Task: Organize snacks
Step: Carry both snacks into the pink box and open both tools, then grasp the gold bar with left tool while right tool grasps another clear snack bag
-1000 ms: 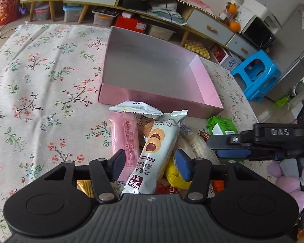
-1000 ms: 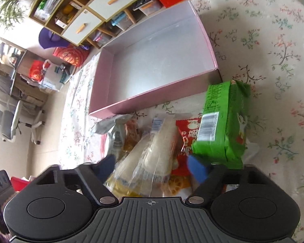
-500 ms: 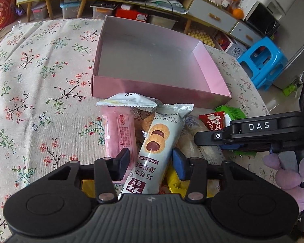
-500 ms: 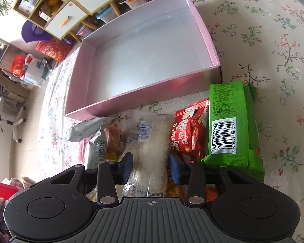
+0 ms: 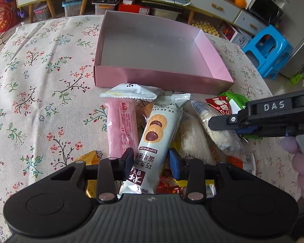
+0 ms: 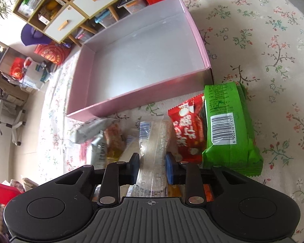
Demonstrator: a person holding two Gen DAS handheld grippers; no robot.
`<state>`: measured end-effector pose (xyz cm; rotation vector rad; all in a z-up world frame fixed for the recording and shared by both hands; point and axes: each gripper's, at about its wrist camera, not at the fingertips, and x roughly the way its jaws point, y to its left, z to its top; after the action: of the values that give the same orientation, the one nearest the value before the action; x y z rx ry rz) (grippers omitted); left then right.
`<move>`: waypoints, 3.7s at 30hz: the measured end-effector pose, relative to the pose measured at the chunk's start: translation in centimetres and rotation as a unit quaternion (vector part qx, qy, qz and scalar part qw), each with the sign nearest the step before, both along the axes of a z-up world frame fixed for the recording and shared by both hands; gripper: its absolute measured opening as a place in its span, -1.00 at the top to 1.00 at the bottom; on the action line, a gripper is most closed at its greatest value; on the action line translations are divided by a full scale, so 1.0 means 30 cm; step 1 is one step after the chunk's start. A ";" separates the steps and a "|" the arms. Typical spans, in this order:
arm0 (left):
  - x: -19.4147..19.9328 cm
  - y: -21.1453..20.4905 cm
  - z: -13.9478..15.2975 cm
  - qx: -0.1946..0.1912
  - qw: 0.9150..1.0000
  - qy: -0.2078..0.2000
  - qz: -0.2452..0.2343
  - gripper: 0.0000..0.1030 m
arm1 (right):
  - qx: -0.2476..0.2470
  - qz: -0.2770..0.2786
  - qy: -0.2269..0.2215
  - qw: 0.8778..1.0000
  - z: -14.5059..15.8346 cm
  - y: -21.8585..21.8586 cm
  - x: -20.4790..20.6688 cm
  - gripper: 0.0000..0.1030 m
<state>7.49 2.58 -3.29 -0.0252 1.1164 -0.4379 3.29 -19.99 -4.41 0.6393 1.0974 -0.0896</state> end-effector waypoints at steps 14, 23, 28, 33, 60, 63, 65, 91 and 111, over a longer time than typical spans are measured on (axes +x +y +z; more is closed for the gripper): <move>0.003 -0.001 -0.029 -0.014 0.999 0.047 0.022 0.42 | 0.009 -0.005 -0.016 1.000 0.049 0.000 -0.032 0.49; -0.028 0.080 0.066 -0.073 0.997 0.024 0.031 0.48 | 0.030 -0.019 -0.052 0.998 0.112 -0.036 -0.050 0.50; -0.043 0.094 0.123 -0.106 0.994 0.001 0.026 0.48 | 0.047 -0.032 -0.070 0.996 0.133 -0.063 -0.044 0.50; 0.005 0.065 0.146 -0.128 0.990 -0.032 0.040 0.47 | 0.052 -0.044 -0.083 0.994 0.128 -0.085 -0.005 0.50; 0.258 -0.040 0.020 -0.055 0.984 -0.109 0.128 0.45 | 0.026 -0.104 -0.155 0.982 -0.032 -0.187 0.212 0.50; 0.261 -0.040 0.013 -0.038 0.985 -0.111 0.125 0.45 | 0.013 -0.102 -0.150 0.983 -0.039 -0.181 0.215 0.49; 0.261 -0.034 0.008 -0.031 0.985 -0.112 0.127 0.45 | 0.012 -0.102 -0.147 0.984 -0.044 -0.181 0.217 0.49; 0.207 0.008 0.058 -0.070 0.986 -0.099 0.110 -0.64 | 0.010 -0.080 -0.172 0.982 0.064 -0.192 0.150 -0.52; 0.021 0.034 0.101 0.001 0.995 -0.095 0.037 -0.99 | -0.112 -0.013 -0.154 0.982 0.179 -0.160 -0.055 -0.79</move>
<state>8.12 3.62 -0.26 -0.0226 0.9252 -0.3656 1.65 -24.78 0.95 0.4468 0.7673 -0.1297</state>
